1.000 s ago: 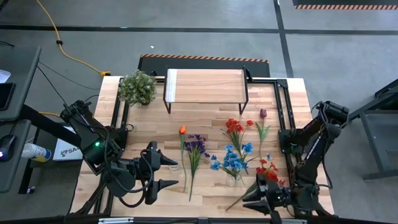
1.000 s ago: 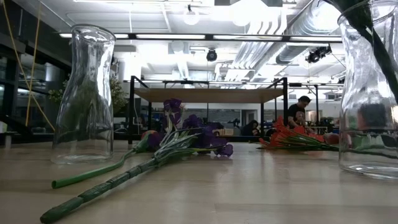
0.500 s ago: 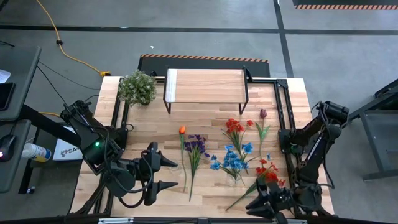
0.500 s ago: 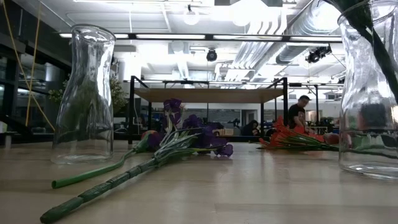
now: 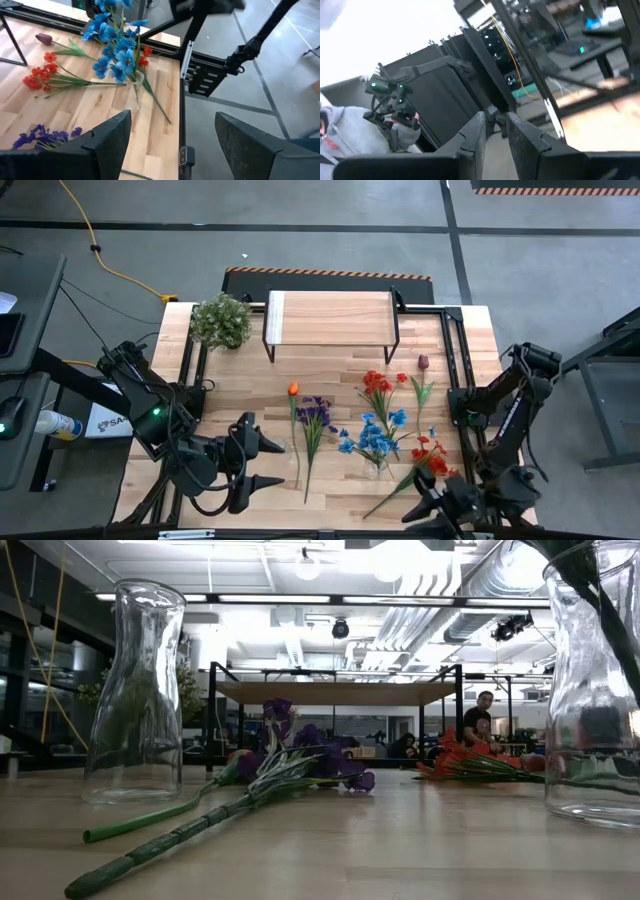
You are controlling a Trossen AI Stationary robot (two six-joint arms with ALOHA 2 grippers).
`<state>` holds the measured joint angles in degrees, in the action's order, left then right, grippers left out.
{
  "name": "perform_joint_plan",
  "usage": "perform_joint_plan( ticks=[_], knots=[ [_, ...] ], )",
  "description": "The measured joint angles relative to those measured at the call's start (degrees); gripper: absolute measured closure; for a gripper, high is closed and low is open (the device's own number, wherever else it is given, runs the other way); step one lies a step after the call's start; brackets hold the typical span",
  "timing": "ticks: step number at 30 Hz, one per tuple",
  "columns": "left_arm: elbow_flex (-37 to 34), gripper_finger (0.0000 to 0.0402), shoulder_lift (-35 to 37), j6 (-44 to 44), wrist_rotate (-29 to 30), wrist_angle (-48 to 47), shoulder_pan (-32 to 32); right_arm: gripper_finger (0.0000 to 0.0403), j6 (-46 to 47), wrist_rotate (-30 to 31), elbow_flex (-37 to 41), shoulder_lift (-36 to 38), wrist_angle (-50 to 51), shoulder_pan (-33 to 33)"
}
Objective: Pick and place flowers into a vace then onto a shelf
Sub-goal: Put the light orange flower into the right transparent vase
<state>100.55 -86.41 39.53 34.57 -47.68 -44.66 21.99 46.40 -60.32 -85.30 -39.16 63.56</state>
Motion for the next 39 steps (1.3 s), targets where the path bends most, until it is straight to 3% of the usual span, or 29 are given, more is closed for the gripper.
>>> perform_joint_plan(
  ticks=[3,10,22,34,36,39],
  knots=[
    [0.0,0.0082,0.0,0.6,-1.5,-0.1,0.0,0.0331,-4.2,0.5,-5.1,0.0,6.0,0.4],
    [0.0,0.0082,0.0,1.5,-4.3,-0.3,-1.0,0.0331,-2.5,3.0,-18.1,-2.0,25.6,0.7],
    [0.0,0.0082,0.0,4.5,-3.7,-1.0,-5.6,0.0331,-0.2,7.3,-44.9,-18.0,46.0,0.7],
    [0.0,0.0082,0.0,4.5,-3.8,-3.8,-7.9,0.0346,17.7,11.5,-72.0,-35.6,69.6,0.7],
    [0.0,0.0082,0.0,4.5,-3.9,-4.2,-7.9,0.0358,23.4,10.4,-74.7,-37.6,74.3,0.7],
    [0.0,0.0082,0.0,4.6,-4.4,-5.4,-7.9,0.0379,31.7,8.1,-72.8,-38.1,76.0,0.7]
  ],
)
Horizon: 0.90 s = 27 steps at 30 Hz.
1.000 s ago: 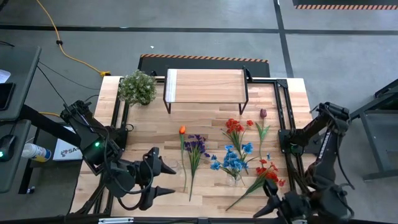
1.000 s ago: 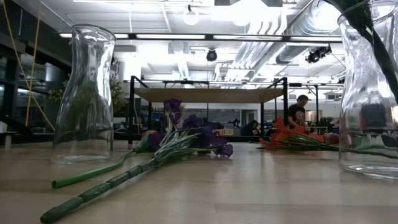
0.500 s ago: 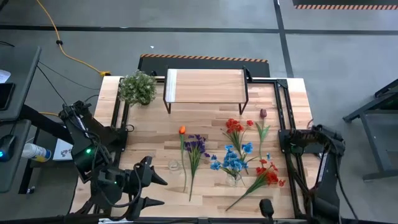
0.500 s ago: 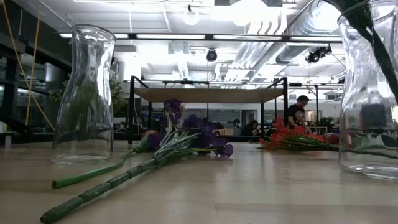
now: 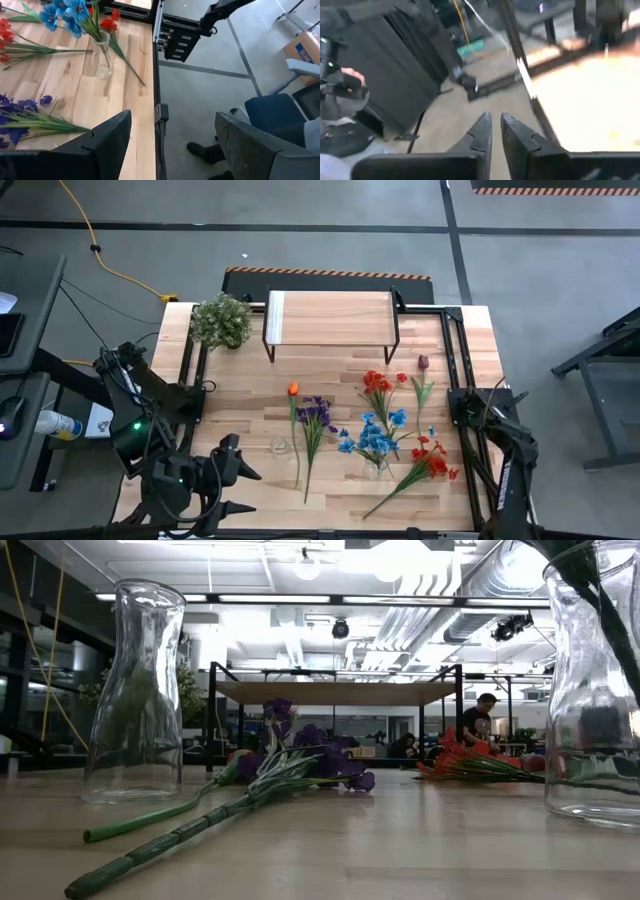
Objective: Pick and place flowers into a vace then onto a shelf
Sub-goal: Put the light orange flower into the right transparent vase
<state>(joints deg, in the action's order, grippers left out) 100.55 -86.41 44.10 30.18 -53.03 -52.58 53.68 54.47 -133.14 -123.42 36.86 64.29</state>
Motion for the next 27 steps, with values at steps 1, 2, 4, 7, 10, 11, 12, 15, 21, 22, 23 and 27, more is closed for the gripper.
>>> perform_joint_plan(
  ticks=[1,2,4,7,10,11,12,15,21,22,23,27],
  knots=[
    [0.0,0.0082,0.0,0.0,0.0,0.0,0.0,0.0386,3.0,-1.8,0.7,0.0,0.7,0.0],
    [0.0,0.0082,0.0,0.0,0.0,-0.2,0.0,0.0393,6.1,-3.8,1.1,0.0,1.2,0.0],
    [0.0,0.0082,0.0,-0.1,0.0,-0.6,0.0,0.04,11.6,-7.0,1.8,0.0,1.9,0.0],
    [0.0,0.0082,0.0,-0.1,-0.4,-1.8,0.0,0.0395,14.4,-8.2,2.7,0.0,1.9,-0.2],
    [0.0,0.0082,0.0,0.0,-1.2,-2.1,0.0,0.0396,14.5,-8.1,2.8,0.0,1.9,-0.3],
    [0.0,0.0082,0.0,0.2,-1.3,-2.2,0.0,0.0399,14.4,-7.7,2.8,0.0,1.9,-0.3],
    [0.0,0.0082,0.0,0.8,-1.6,-2.3,0.0,0.04,14.2,-7.3,2.8,0.0,1.9,-0.3],
    [0.0,0.0082,0.0,2.7,-4.9,-4.0,0.0,0.04,13.1,-5.8,2.8,0.0,1.9,-0.3],
    [0.0,0.0082,0.0,10.3,-6.5,-9.5,-1.4,0.0402,11.8,-4.9,2.8,0.0,1.9,-0.8],
    [0.0,0.0082,-0.2,11.9,-6.4,-9.5,-1.8,0.0401,11.8,-4.9,2.8,0.0,1.9,-0.9],
    [-0.1,0.0082,-0.3,13.4,-6.2,-9.6,-2.1,0.04,11.7,-5.0,2.8,0.0,1.9,-1.0],
    [-0.2,0.0082,-1.2,19.0,-5.6,-10.1,-4.2,0.04,10.2,-4.7,2.8,0.0,1.9,-1.3]
  ],
)
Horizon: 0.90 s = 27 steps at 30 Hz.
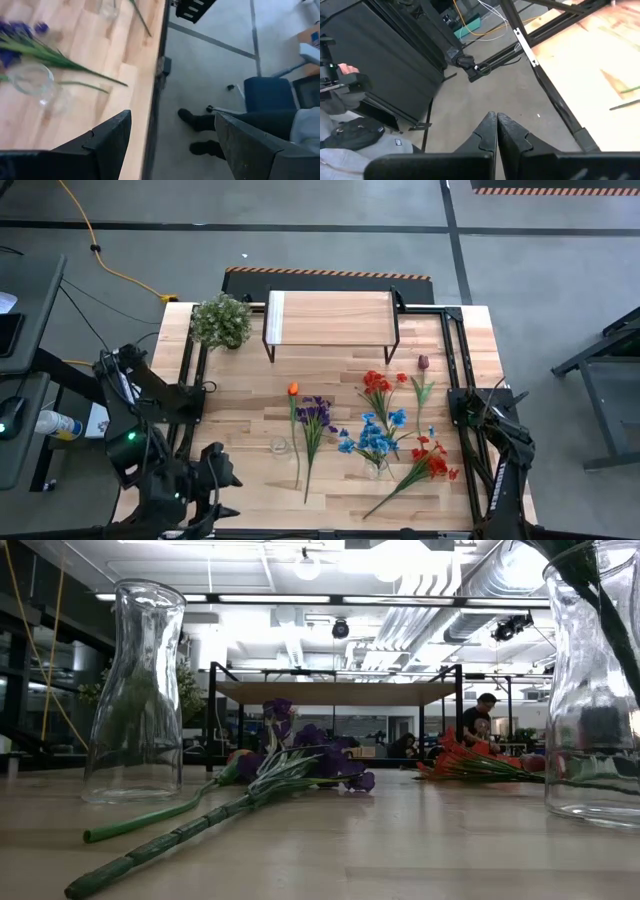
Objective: Pick and place flowers into a vace then onto a shelf
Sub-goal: Put the light orange flower into the right transparent vase
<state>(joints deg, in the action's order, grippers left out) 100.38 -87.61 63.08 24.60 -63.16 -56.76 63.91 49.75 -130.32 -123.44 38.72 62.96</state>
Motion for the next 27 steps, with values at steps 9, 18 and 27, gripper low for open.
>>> perform_joint_plan(
  ticks=[9,18,27],
  knots=[
    [-0.1,0.0082,-4.5,5.9,-0.9,0.3,-1.5,0.0396,-3.7,2.9,0.0,0.0,-0.4,-0.1],
    [-0.1,0.0082,-7.2,8.7,-3.4,1.1,-1.4,0.0401,-6.2,3.2,0.0,0.0,-1.5,-0.1],
    [-0.1,0.0082,-9.3,10.8,-1.4,8.5,-1.4,0.0402,-11.1,2.3,0.0,0.0,-4.0,-0.1]
  ],
)
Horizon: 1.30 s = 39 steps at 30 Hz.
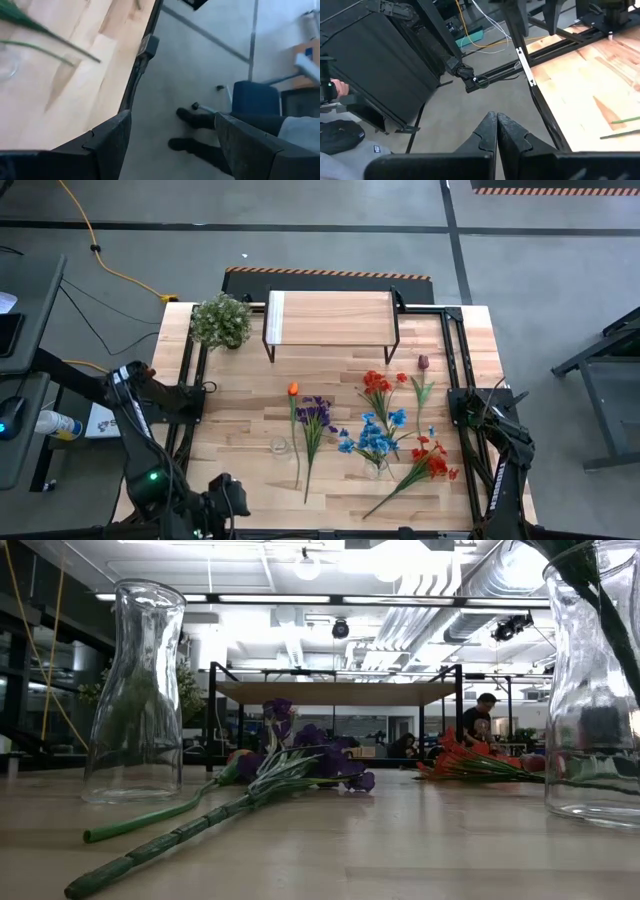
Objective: Pick and place flowers into a vace then onto a shelf
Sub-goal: Put the light orange flower into the right transparent vase
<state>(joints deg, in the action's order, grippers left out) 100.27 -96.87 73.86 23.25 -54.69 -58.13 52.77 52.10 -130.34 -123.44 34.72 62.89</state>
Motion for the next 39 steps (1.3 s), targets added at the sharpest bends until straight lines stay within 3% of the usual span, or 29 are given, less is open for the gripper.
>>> perform_joint_plan(
  ticks=[7,17,30,39],
  knots=[
    [0.0,0.0082,-2.4,1.5,2.4,9.1,1.9,0.0396,-2.6,-0.6,0.0,0.0,-0.3,0.6],
    [0.0,0.0082,-8.2,1.6,-0.2,18.8,5.2,0.04,-13.7,0.0,0.0,0.0,-3.5,3.1],
    [0.1,0.0082,-10.7,5.9,0.2,18.8,7.1,0.0399,-21.6,1.3,-0.1,0.0,-4.9,5.6],
    [0.0,0.0082,-11.9,13.7,-0.4,11.7,7.8,0.04,-26.3,3.1,-0.2,0.1,-6.8,6.6]
  ],
)
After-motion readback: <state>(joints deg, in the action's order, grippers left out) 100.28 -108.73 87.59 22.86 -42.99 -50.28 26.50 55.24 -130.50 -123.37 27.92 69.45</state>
